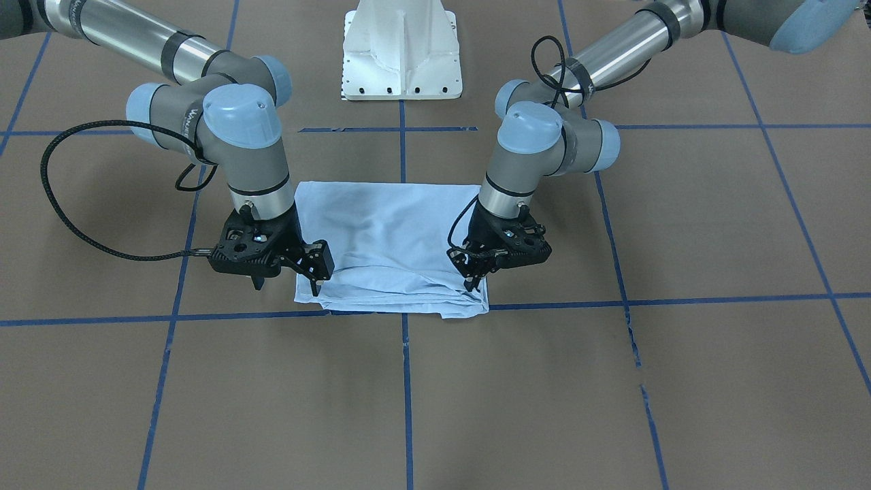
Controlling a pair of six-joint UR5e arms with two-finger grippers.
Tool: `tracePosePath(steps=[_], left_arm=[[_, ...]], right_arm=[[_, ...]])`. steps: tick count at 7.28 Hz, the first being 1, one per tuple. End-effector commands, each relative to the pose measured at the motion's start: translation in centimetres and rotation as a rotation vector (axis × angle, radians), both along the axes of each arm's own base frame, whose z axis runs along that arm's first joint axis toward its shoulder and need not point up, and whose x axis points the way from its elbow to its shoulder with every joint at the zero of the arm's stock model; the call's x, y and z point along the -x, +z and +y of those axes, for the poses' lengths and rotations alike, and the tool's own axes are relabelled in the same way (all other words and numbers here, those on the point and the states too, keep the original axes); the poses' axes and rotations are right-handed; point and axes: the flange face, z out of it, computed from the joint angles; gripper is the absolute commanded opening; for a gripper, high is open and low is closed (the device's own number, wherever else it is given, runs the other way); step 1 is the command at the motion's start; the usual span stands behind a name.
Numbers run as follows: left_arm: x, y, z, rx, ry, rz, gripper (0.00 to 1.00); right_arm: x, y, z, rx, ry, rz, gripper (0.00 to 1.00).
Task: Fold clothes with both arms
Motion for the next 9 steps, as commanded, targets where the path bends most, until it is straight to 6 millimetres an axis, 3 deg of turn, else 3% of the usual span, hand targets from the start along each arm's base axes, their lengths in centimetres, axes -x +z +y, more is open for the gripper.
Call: tracePosePath(steps=[1,3,4,6,7,8,9], left_arm=[[1.5,2.1,-2.8,-0.024,-0.039,-0.064,0.0],[1.8,1.9,-3.3,-0.03,-0.041,-0.065,0.0],[1.8,1.6,-3.3,-0.057,-0.025,-0.065,0.99],[3.4,-0.8,-2.3,-0.154,0.08,-0.045,1.0],[6.3,-0.8,-1.6,-0.207,0.134,-0.066,1.0],[10.3,-0.9,-0.3,-0.269,0.187,-0.117,1.0],[15.5,-1.5,0.4,-0.322,0.24,-0.181,1.0]], right_arm=[[0.0,0.0,0.0,-0.001,-0.003,-0.001,1.0],[0.0,-0.1,0.1,-0.002,-0.003,-0.003,1.0],[0.0,-0.1,0.1,-0.002,-0.003,-0.003,1.0],[-0.1,-0.7,0.1,-0.001,-0.011,-0.016,1.0],[-1.8,-0.8,-1.0,0.026,-0.033,-0.036,1.0],[-4.9,-0.5,-2.8,0.037,-0.085,-0.05,1.0],[-9.2,1.4,-3.7,0.025,-0.132,-0.028,1.0]])
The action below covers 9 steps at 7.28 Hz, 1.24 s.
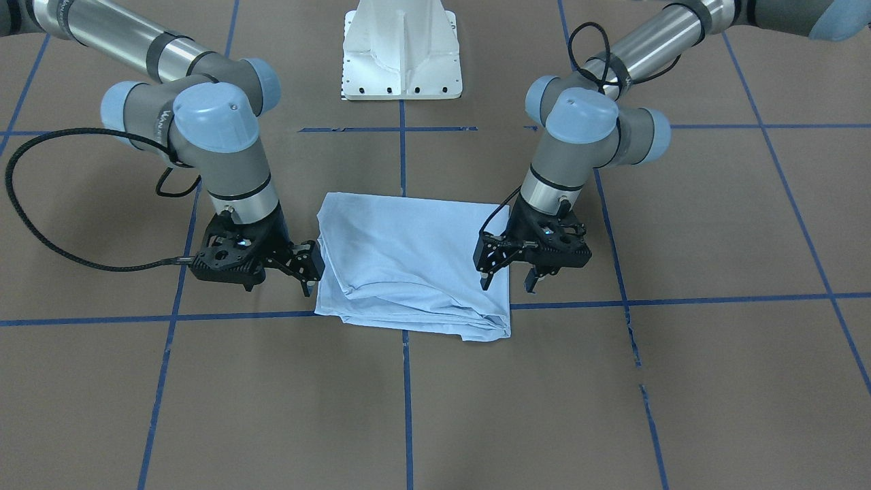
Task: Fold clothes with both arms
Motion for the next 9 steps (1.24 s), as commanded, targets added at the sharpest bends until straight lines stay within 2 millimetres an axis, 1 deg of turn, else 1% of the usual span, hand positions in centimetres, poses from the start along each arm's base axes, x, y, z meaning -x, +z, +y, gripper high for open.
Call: tracePosePath(steps=[1,2,3,4,5,6,7,8,9], left_arm=[[11.2,0.3,2.6,-0.11,0.103,-0.14,1.0],[16.6,1.3,3.2,-0.146,0.134,-0.201,1.0],[23.1,3.3,3.0,-0.205,0.178,-0.277,1.0],[30.4,7.1,2.5,-0.261,0.231,-0.36,1.0],[37.1,10.8,2.5,-0.317,0.279,-0.441,1.0],[43.1,14.1,3.7,-0.332,0.313,-0.48,1.0],[46.8,16.8,5.0,-0.332,0.347,-0.522,1.0],[50.4,20.1,6.9,-0.246,0.322,-0.509,1.0],[50.7,24.6,9.3,-0.149,0.352,-0.419,1.0]], right_arm=[[-10.4,3.4,-1.7,-0.024,-0.13,0.04,1.0],[-17.5,5.8,-1.3,-0.031,-0.192,0.086,1.0],[-24.6,9.4,-1.2,-0.067,-0.272,0.143,1.0],[-32.2,14.7,-0.5,-0.1,-0.346,0.164,1.0],[-38.9,19.5,1.4,-0.127,-0.397,0.149,1.0],[-44.1,23.5,4.0,-0.145,-0.426,0.138,1.0],[-47.0,27.3,6.9,-0.132,-0.447,0.149,1.0],[-49.2,31.6,11.2,-0.056,-0.423,0.135,1.0],[-50.1,35.7,16.5,0.019,-0.4,0.102,1.0]])
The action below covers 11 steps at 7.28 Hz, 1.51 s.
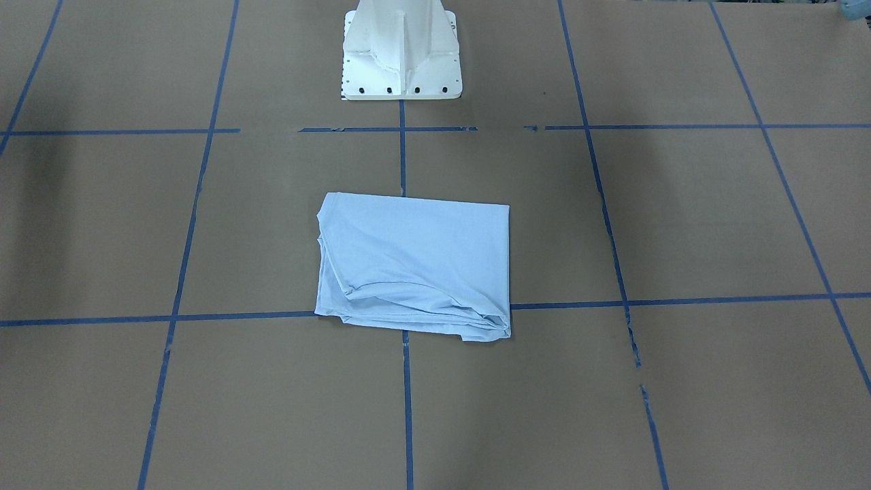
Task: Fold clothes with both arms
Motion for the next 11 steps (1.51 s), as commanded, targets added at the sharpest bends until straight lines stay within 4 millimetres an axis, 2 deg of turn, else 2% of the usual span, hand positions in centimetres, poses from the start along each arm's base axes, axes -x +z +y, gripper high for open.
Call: tracePosePath(steps=[1,2,3,4,6,7,8,9,10,11], left_arm=[[3.2,9.0,4.9,0.205,-0.015,0.117,1.0],[4.7,10.6,5.7,0.238,-0.048,0.136,1.0],[4.6,12.6,8.1,0.287,-0.051,0.137,1.0],[4.6,12.7,8.7,0.295,-0.053,0.137,1.0],[4.5,13.8,9.1,0.335,-0.058,0.122,1.0],[4.4,13.4,8.5,0.322,-0.054,0.121,1.0],[4.3,12.9,8.3,0.298,-0.048,0.123,1.0],[4.3,12.7,8.2,0.289,-0.053,0.123,1.0],[4.3,12.3,8.2,0.286,-0.052,0.131,1.0],[4.2,12.3,8.3,0.289,-0.05,0.132,1.0]], right_arm=[[-2.3,8.0,10.1,0.156,0.042,-0.017,1.0],[-3.3,9.0,12.2,0.187,0.074,-0.025,1.0],[-3.8,9.5,13.9,0.208,0.103,-0.075,1.0],[-4.2,9.0,13.8,0.146,0.113,-0.091,1.0],[-4.2,9.1,13.6,0.142,0.111,-0.093,1.0],[-4.1,9.6,13.4,0.149,0.106,-0.088,1.0],[-3.9,9.0,13.0,0.139,0.104,-0.095,1.0],[-3.0,8.1,12.8,0.135,0.089,-0.105,1.0],[-1.4,7.0,11.3,0.159,0.089,-0.092,1.0],[-0.5,6.2,10.9,0.195,0.121,-0.094,1.0]])
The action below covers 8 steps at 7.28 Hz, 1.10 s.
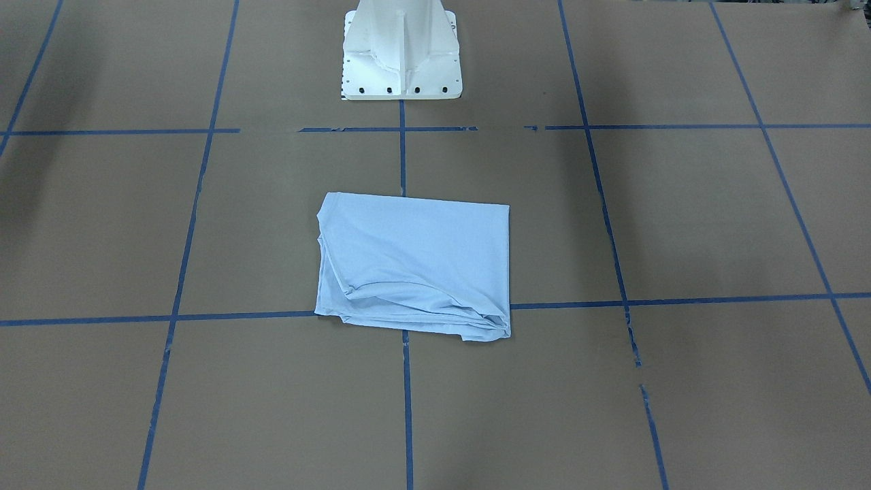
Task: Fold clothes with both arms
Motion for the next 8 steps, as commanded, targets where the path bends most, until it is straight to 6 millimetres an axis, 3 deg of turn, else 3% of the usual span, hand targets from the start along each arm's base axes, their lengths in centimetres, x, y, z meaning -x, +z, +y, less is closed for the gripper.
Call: tracePosePath(steps=[1,8], left_arm=[[-0.1,0.1,0.1,0.017,0.0,0.005,1.0],[-1.0,-0.5,-0.1,0.063,0.02,0.01,1.0]], right_arm=[[1.6,-1.3,-0.9,0.034,0.017,0.005,1.0],[1.8,-1.9,0.1,0.03,0.005,0.069,1.0]])
